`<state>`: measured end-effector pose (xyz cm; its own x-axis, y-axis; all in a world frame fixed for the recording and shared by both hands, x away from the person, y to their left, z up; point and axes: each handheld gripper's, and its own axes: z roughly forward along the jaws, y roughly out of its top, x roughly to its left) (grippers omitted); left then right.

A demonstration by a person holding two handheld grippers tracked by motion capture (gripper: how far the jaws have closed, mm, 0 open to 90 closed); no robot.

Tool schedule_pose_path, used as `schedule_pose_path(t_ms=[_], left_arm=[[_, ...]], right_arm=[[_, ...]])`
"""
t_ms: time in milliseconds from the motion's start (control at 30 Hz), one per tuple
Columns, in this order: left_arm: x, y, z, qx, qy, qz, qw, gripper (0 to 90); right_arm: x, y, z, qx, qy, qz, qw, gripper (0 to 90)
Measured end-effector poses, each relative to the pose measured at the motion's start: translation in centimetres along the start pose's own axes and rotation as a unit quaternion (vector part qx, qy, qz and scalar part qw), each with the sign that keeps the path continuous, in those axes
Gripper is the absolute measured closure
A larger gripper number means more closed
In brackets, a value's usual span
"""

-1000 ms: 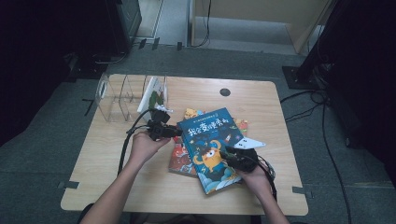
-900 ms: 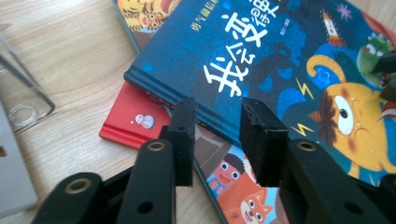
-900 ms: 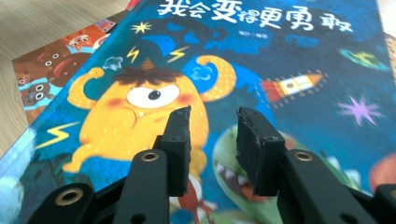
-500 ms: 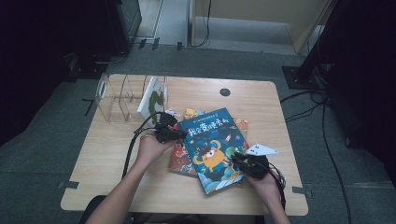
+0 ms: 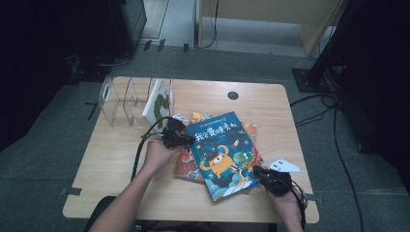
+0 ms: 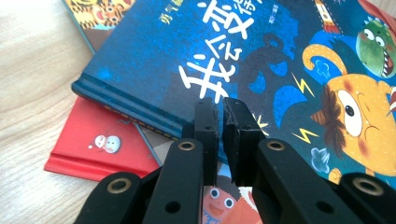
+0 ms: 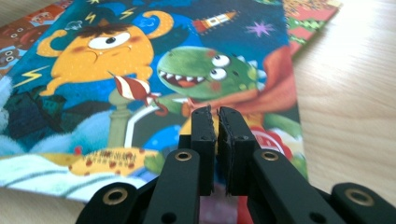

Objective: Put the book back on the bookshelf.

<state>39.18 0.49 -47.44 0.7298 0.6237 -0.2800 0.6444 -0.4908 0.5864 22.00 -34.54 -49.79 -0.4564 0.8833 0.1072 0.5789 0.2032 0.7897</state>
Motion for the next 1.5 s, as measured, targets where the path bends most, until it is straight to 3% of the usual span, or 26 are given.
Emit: schedule_pose_path(t_ms=[200,500,733,900,1133,1500], left_arm=[[0.4,-0.4,-0.3,-0.006,-0.006,-0.014,0.9999,85.2],[0.6,-0.5,-0.5,-0.015,-0.002,-0.011,0.9998,85.2],[1.1,-0.5,-0.7,-0.021,-0.007,-0.022,0.9995,85.3],[1.4,-0.6,-0.8,-0.024,-0.007,-0.029,0.9993,85.5],[1.6,-1.0,-1.2,-0.029,-0.001,-0.036,0.9989,85.3],[1.8,-1.7,-1.8,-0.032,0.013,-0.044,0.9984,83.7]], right_arm=[[-0.1,-0.8,-1.0,-0.002,-0.008,0.011,0.9999,85.0],[0.4,-1.7,-2.1,-0.001,-0.012,0.014,0.9998,84.8],[1.1,-2.3,-3.0,0.01,-0.011,0.017,0.9998,84.7],[1.6,-2.3,-2.7,0.019,-0.012,0.013,0.9997,87.4],[0.9,-2.3,-2.3,0.031,-0.015,0.022,0.9992,89.7],[-0.4,-1.7,-1.5,0.026,-0.01,0.036,0.999,88.5]])
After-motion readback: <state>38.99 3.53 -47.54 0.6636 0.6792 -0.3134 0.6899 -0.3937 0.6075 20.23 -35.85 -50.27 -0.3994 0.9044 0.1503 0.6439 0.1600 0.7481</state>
